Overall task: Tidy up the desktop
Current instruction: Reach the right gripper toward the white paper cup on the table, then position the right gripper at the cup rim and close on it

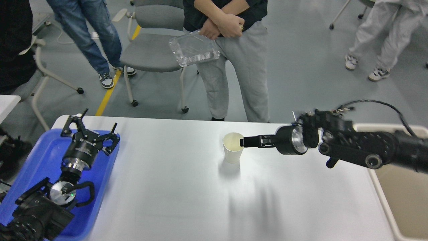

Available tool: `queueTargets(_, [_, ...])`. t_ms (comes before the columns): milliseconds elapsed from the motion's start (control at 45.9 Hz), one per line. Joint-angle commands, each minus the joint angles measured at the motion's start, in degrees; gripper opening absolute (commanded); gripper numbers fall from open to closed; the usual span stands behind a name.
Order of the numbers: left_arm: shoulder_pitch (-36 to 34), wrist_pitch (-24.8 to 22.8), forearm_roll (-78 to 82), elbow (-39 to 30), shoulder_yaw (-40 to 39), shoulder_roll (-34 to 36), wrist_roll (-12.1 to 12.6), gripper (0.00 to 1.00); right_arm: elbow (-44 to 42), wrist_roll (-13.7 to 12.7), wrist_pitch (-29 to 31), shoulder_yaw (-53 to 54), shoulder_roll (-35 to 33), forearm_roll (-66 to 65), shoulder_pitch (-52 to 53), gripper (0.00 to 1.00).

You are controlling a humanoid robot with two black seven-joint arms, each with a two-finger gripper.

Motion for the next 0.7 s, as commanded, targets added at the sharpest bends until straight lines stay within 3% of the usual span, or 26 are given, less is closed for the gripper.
queueTargets(0, [-0.03,0.00,0.08,-0.01,0.00,-0.07,0.08,1.00,-18.66,-0.55,1.10,-10.24,16.14,-4.33,3.32,1.00])
queueTargets(174, [-0.03,0.00,0.08,-0.01,0.00,-0.07,0.08,1.00,-26.76,-0.64,1.89,-9.97,20.63,-0.55,3.14,1.00])
queueTargets(502, [-0.03,0.00,0.08,-0.01,0.00,-0.07,0.08,1.00,-38.45,-0.46,1.27,-9.80,20.63,4.38,-2.57,0.99])
queueTargets(676, [-0.03,0.00,0.08,-0.01,0.00,-0.07,0.08,1.00,-39.33,-0.29,1.19,-9.10,20.63,4.55,-4.50,0.90])
